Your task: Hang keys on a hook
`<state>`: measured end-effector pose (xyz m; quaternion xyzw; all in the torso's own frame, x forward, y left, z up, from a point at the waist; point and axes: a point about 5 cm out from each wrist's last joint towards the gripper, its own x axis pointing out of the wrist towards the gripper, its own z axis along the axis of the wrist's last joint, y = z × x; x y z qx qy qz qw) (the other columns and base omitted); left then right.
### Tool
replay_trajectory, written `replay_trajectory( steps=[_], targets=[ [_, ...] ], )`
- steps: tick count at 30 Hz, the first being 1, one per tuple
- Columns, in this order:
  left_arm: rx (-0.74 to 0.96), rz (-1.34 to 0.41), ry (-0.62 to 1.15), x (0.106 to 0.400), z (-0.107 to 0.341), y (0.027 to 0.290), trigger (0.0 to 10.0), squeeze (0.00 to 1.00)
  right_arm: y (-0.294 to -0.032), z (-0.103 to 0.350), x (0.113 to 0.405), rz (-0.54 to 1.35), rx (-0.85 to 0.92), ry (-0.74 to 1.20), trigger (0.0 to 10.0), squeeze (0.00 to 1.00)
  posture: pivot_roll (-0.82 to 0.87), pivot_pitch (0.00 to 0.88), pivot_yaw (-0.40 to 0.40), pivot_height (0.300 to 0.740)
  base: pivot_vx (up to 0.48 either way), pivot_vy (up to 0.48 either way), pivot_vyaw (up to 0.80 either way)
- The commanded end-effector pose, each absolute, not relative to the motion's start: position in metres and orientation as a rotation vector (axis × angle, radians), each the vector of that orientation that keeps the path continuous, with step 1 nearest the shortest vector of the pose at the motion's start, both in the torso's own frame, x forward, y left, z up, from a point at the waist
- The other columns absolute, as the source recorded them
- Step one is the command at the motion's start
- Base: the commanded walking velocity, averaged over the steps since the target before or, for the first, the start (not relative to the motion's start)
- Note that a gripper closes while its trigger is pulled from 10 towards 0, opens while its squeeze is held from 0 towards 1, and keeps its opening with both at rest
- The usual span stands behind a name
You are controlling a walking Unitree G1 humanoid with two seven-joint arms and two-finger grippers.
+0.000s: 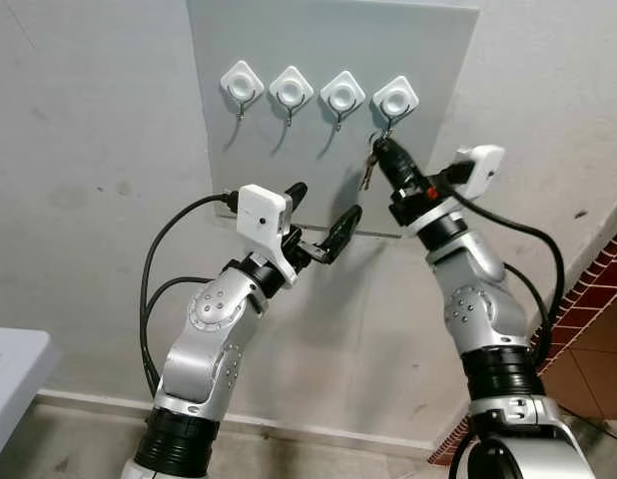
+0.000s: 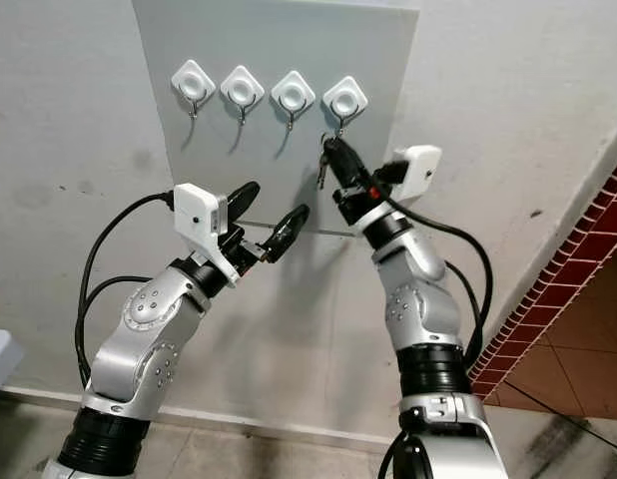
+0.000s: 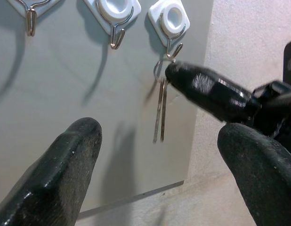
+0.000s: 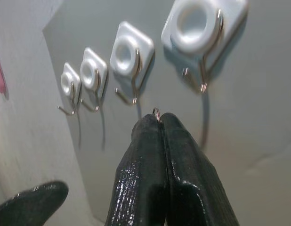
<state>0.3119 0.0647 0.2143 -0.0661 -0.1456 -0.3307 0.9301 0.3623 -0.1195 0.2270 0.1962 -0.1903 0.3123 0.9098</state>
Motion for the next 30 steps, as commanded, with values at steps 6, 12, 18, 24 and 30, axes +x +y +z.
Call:
replay_trajectory(
  steps=[6,12,18,24,30],
  targets=[
    [-0.141,-0.673,-0.309,0.312,0.219,0.065,10.0,0.0,-0.122,0.243,0.361,0.662,0.429,-0.46,10.0,0.0,0.02,0.0,-0.03,0.74,0.0,0.0,0.0],
    [-0.143,-0.671,-0.31,0.312,0.219,0.065,10.0,0.0,-0.127,0.251,0.361,0.657,0.466,-0.51,10.0,0.0,0.02,0.0,-0.031,0.74,0.0,0.0,0.0],
    [-0.142,-0.671,-0.309,0.312,0.219,0.065,10.0,0.0,-0.13,0.256,0.361,0.651,0.481,-0.526,10.0,0.0,0.02,0.0,-0.033,0.74,0.0,0.0,0.0],
    [-0.144,-0.67,-0.309,0.312,0.219,0.064,10.0,0.0,-0.133,0.258,0.364,0.638,0.552,-0.518,10.0,0.0,0.02,0.0,-0.034,0.74,0.0,0.0,0.0],
    [-0.143,-0.667,-0.31,0.312,0.219,0.064,10.0,0.0,-0.136,0.254,0.368,0.613,0.625,-0.484,10.0,0.0,0.02,0.0,-0.036,0.74,0.0,0.0,0.0]
  ],
)
